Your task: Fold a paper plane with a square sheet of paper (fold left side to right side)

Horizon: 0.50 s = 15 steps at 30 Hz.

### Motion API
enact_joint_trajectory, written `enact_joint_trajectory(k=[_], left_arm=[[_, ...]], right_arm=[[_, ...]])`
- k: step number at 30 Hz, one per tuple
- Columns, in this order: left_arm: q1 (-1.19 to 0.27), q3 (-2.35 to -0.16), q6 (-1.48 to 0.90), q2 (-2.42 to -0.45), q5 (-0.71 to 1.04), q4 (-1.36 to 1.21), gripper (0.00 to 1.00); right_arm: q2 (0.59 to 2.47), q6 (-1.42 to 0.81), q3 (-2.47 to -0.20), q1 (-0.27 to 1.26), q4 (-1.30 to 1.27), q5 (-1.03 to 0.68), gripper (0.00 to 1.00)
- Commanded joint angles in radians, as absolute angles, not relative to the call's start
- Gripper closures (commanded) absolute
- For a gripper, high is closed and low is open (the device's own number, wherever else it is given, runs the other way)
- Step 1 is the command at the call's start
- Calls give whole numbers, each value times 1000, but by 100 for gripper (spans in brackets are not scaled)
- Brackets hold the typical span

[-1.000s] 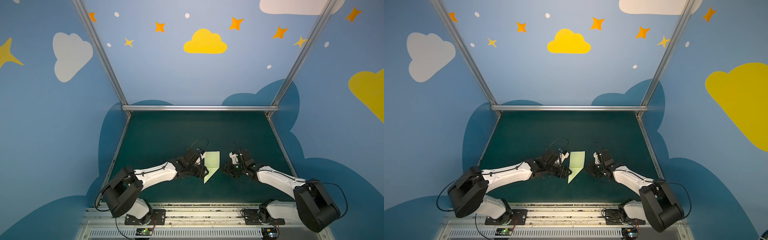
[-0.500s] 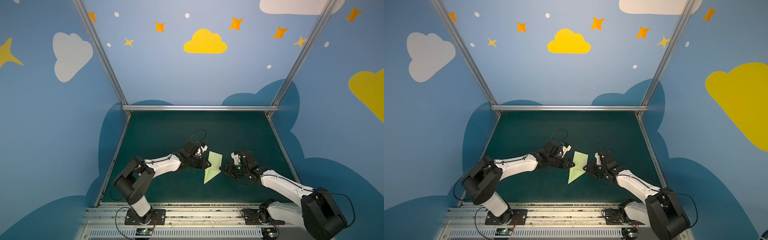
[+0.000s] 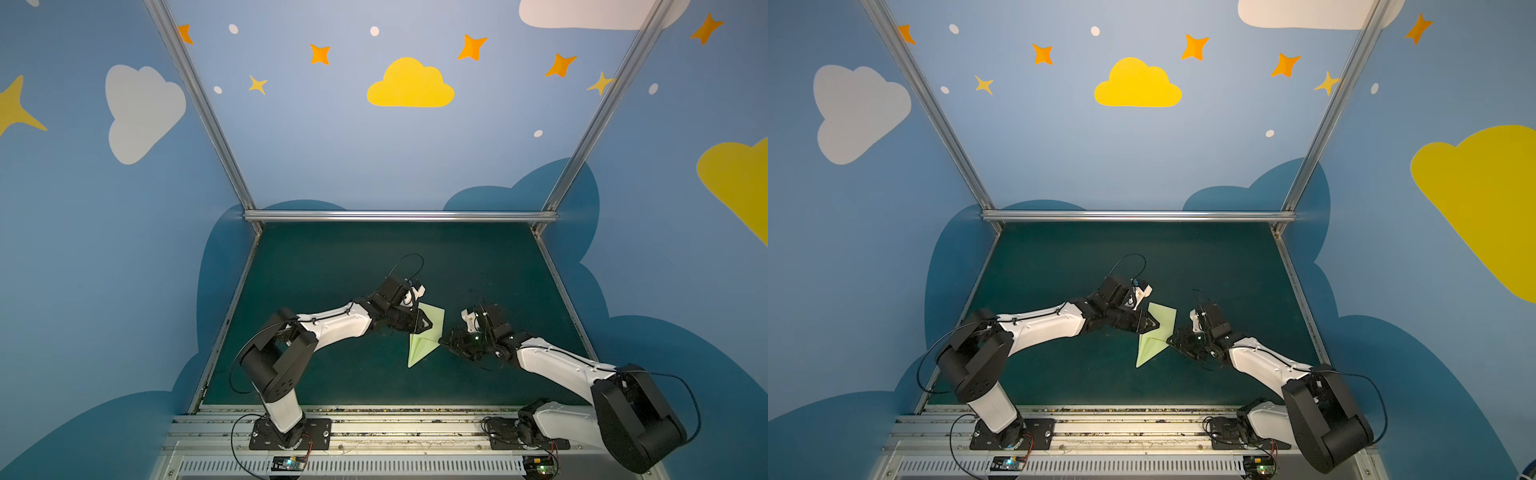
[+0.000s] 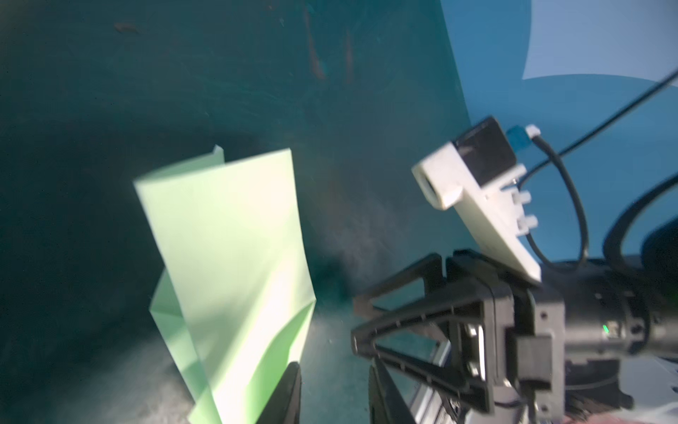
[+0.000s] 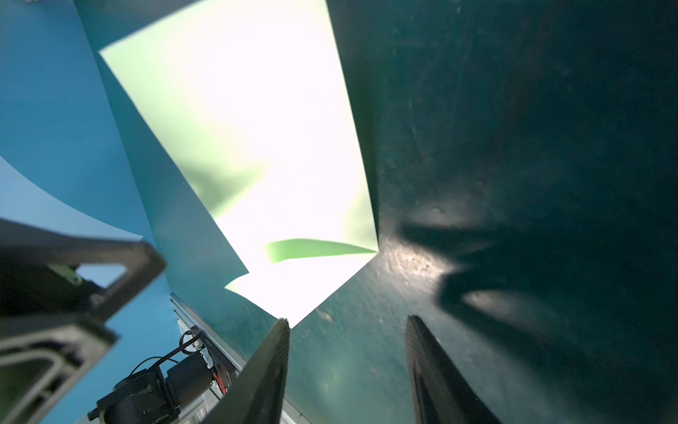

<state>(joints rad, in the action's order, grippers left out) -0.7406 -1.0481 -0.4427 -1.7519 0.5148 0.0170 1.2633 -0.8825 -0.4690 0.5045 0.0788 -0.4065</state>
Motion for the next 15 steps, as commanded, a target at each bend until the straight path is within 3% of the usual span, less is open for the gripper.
enact_joint_trajectory(k=[1,15], left_arm=[[-725,-1104,-405,-1807,491,81,67],[-649,-1154,-389,-1964,491,68,68]], right_arm=[[1278,-880,-455,502,51,-426,49],[1355,-880,-483,503,-5,-467,44]])
